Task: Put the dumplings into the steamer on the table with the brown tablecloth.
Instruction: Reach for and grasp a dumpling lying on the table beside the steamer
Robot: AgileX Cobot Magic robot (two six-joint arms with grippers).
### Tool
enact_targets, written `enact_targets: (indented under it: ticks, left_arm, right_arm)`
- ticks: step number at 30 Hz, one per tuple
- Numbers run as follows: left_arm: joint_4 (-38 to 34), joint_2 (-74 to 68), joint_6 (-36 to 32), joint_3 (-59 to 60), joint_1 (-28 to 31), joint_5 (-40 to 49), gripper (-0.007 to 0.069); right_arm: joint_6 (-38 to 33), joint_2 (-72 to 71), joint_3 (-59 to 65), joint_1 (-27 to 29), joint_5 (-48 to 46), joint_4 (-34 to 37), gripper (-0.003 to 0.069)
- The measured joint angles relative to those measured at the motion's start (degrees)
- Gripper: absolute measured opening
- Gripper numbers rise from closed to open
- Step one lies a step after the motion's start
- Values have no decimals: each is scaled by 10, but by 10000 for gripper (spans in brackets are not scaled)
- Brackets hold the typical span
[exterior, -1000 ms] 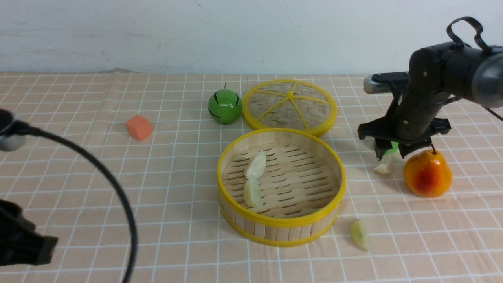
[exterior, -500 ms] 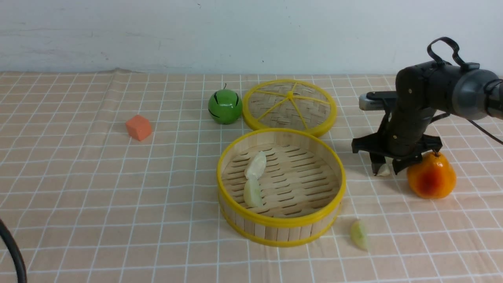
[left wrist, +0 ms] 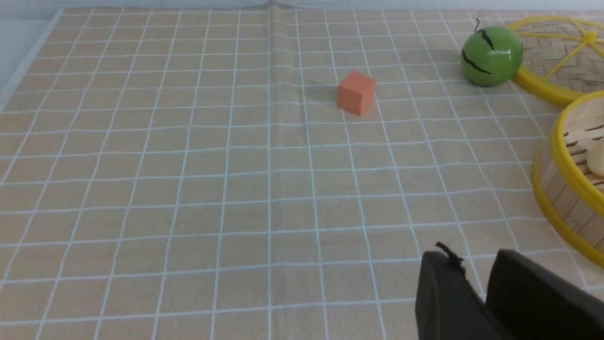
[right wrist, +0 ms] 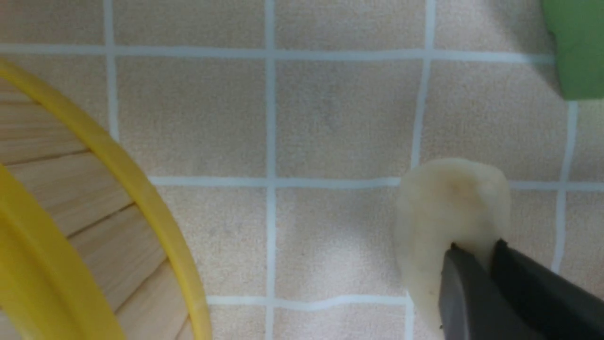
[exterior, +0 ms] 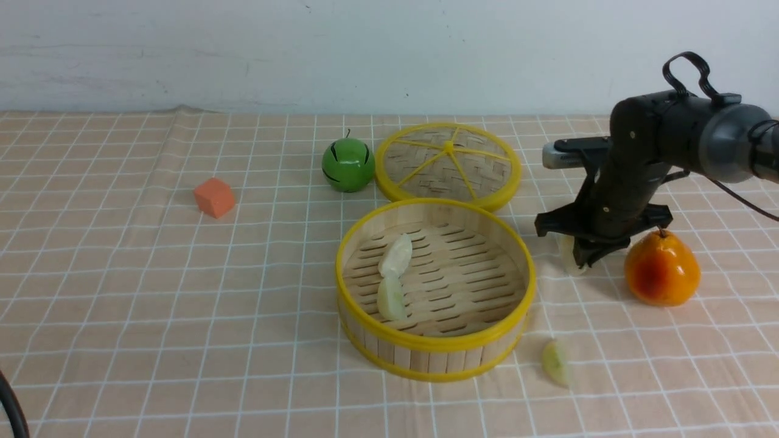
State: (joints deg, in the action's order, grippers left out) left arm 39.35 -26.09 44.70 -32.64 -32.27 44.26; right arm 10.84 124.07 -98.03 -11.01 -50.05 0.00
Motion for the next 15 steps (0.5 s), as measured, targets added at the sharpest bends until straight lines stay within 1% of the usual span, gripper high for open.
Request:
enact_targets:
  ticks: [1,2,4,7,10,11,12,13,14,15]
  left_arm:
    - [1,0,0,0,0,0,146]
    - [1,0,0,0,0,0,146]
    - [1,0,0,0,0,0,147]
    - [3,0,0,1,0,0,147]
    - [6,0,0,1,0,-3,147]
    - [6,0,0,1,0,-3,147]
    - [6,0,0,1,0,-4,147]
    - [7,0,0,1,0,-4,147]
    - [7,0,0,1,0,-4,147]
    - [8,0,0,1,0,-6,147]
  right_arm:
    - [-1,-1,0,0,0,0,39]
    - [-3,-2,0,0,-1,0,13]
    - [-4,-3,0,0,-2,5,-6]
    - [-4,-3,0,0,-2,7,-3]
    - [-4,-3,0,0,-1,9,33]
    - [-4,-3,0,0,2,11,63]
    - [-3,-3,0,0,2,11,74]
    - [-3,-3,0,0,8,16,128]
    - [0,-3,0,0,14,20,166]
    - [0,-3,0,0,14,20,166]
